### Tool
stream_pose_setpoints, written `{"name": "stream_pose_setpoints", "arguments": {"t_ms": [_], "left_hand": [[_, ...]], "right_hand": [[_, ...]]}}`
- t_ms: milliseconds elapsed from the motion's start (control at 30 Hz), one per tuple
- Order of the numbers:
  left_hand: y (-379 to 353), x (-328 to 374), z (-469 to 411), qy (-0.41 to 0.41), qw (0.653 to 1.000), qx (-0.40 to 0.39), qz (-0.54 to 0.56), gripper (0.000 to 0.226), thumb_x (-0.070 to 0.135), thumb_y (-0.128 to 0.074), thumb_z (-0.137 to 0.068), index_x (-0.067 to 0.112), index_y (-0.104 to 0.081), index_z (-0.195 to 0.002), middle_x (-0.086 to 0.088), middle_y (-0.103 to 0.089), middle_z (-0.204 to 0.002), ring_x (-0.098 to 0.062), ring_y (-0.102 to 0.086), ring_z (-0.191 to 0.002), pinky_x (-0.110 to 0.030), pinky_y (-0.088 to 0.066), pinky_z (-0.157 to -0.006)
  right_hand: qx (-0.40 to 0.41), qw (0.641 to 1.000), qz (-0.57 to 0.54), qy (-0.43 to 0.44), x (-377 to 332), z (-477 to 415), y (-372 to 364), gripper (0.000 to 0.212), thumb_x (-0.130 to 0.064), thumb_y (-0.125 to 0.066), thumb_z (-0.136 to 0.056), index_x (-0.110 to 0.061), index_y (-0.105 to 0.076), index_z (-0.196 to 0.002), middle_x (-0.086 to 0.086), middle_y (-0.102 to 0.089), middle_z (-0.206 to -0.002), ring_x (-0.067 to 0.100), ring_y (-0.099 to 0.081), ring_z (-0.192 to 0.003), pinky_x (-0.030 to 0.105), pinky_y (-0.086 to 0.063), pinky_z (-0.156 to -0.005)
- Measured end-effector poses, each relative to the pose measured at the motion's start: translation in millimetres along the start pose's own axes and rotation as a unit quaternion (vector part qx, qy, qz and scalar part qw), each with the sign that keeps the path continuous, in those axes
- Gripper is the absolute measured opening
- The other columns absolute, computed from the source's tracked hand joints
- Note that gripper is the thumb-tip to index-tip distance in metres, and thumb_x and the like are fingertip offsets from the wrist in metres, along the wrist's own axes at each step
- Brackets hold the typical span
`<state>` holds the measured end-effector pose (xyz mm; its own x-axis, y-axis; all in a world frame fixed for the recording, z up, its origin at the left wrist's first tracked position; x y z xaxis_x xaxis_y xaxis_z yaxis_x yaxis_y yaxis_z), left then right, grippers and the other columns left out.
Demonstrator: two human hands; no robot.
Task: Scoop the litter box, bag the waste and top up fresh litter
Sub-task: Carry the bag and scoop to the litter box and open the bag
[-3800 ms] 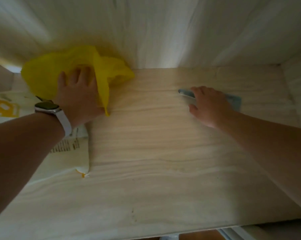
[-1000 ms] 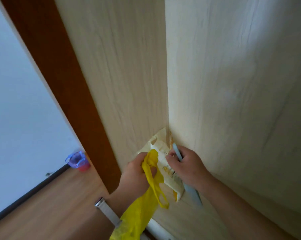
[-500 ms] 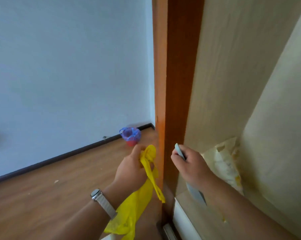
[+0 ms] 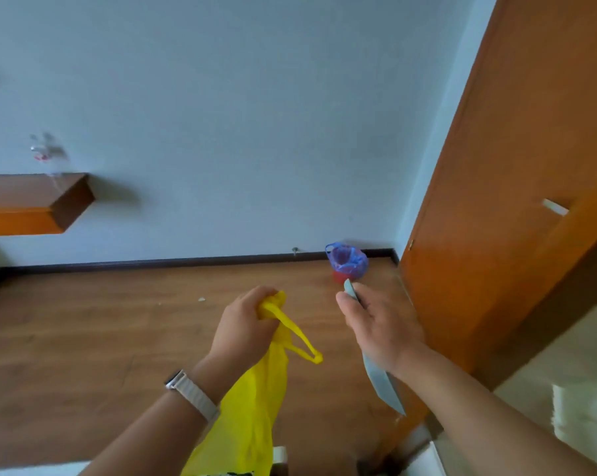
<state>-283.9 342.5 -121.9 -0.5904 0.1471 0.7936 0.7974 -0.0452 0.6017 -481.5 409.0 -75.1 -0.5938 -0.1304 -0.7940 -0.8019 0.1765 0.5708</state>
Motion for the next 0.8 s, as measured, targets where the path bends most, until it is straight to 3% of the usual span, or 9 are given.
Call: {"name": "stream_pose_setpoints", "arguments": {"t_ms": [67,200,333,533,800], "left_hand": [[23.3,-12.0,0.1,0.008,0.999,0.035,0.000,0.045,-0.001,-0.064,-0.069,0.029,-0.070,-0.103,0.006,-0.066,-0.091,-0.017,-0.062,-0.086,-0.025,-0.048,-0.072],[69.1,-35.0,2.8,0.027,0.995,0.094,-0.003,0.038,0.002,-0.065,-0.070,0.031,-0.068,-0.096,0.012,-0.062,-0.083,-0.014,-0.059,-0.079,-0.022,-0.044,-0.066],[116.0,-63.3,5.8,0.046,0.989,0.140,-0.016,0.035,0.007,-0.065,-0.071,0.030,-0.067,-0.097,0.016,-0.059,-0.083,-0.009,-0.056,-0.078,-0.015,-0.041,-0.061],[173.3,-105.5,2.6,0.097,0.972,0.208,-0.044,0.035,0.012,-0.066,-0.070,0.034,-0.064,-0.097,0.016,-0.059,-0.088,-0.004,-0.053,-0.079,-0.010,-0.039,-0.062],[212.6,-154.7,-44.9,0.192,0.929,0.305,-0.081,0.022,0.028,-0.063,-0.073,0.040,-0.061,-0.092,0.015,-0.062,-0.091,-0.008,-0.056,-0.085,-0.029,-0.049,-0.073]], "right_hand": [[-0.033,0.999,-0.011,0.002,-7.9,-15.8,-24.1,0.040,-0.038,-0.044,-0.100,-0.007,-0.044,-0.075,-0.005,-0.040,-0.059,0.005,-0.038,-0.053,0.025,-0.035,-0.057],[-0.061,0.997,-0.025,0.029,-30.1,-44.0,-67.0,0.039,-0.056,-0.041,-0.091,-0.023,-0.038,-0.071,-0.009,-0.040,-0.055,0.008,-0.037,-0.052,0.038,-0.038,-0.058],[-0.086,0.993,-0.004,0.079,-63.9,-72.7,-110.4,0.036,-0.040,-0.044,-0.099,-0.023,-0.035,-0.069,-0.012,-0.041,-0.050,0.007,-0.040,-0.048,0.022,-0.032,-0.051],[-0.176,0.972,-0.069,0.137,-99.1,-122.5,-185.6,0.039,-0.030,-0.049,-0.098,-0.018,-0.031,-0.064,-0.011,-0.031,-0.053,0.006,-0.030,-0.049,0.019,-0.028,-0.050],[-0.302,0.923,-0.105,0.214,-108.5,-216.7,-287.1,0.030,-0.048,-0.039,-0.085,-0.027,-0.032,-0.065,-0.011,-0.032,-0.054,0.006,-0.030,-0.050,0.025,-0.032,-0.050]]}}
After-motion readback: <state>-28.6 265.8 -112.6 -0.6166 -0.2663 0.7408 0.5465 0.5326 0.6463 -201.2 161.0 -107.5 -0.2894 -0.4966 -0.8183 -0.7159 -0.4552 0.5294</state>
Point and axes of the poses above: each hand's wrist, its own z-axis away from the middle knuckle, its own y-axis out of the back of the hand, x = y × z, the point moved 10 cm from there along -z, towards the middle knuckle
